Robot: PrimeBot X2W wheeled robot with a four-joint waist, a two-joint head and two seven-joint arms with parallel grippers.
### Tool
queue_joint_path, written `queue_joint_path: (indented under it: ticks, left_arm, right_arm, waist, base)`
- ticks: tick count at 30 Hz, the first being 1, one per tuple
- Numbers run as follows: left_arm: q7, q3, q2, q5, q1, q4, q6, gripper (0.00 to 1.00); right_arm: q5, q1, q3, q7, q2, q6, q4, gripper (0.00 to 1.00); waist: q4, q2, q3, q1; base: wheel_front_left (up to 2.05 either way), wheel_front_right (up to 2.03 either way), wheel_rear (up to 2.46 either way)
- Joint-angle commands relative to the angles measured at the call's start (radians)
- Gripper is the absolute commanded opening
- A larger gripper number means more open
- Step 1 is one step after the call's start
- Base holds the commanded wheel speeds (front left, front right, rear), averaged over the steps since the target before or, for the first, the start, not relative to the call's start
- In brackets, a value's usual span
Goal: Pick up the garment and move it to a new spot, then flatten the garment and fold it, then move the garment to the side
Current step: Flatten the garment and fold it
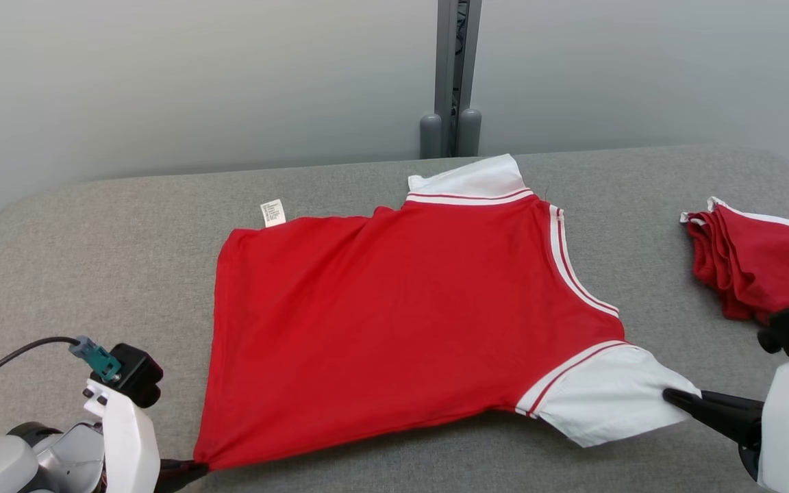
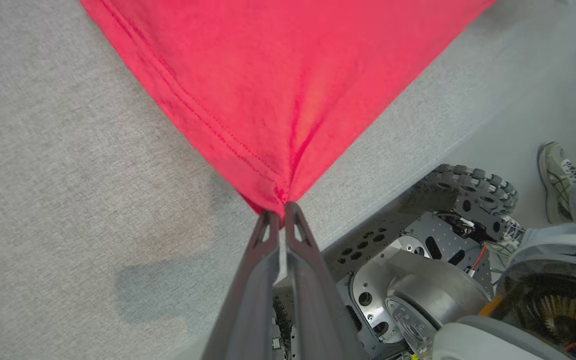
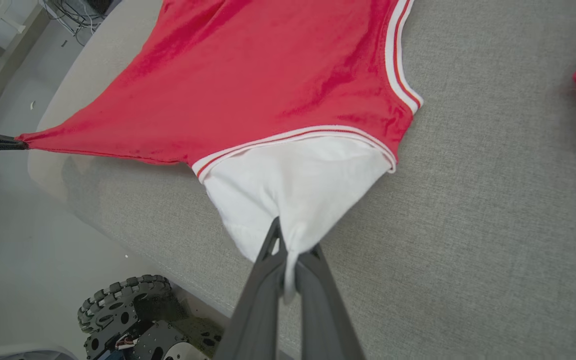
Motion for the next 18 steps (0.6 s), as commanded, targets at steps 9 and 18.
queue_joint_path:
  ticks: [9, 18]
  left_arm:
    - [0.040, 0.019, 0.032, -0.025, -0.024, -0.081, 0.048, 0.00]
    - [0.172, 0.067, -0.040, -0.100, -0.166, 0.038, 0.039, 0.00]
  right_arm:
    - [-0.062, 0.085, -0.185, 0.096, 0.057, 0.000, -0.059, 0.00]
    - [-0.129, -0.039, -0.341, 0.291, 0.190, 0.000, 0.003, 0.00]
  waist:
    - [0.011, -0.0001, 0.022, 0.0000]
    - [0.029, -0.0001, 0.165, 0.0000]
  base:
    - [0.00, 0.00, 0.00]
    - [0.00, 0.00, 0.00]
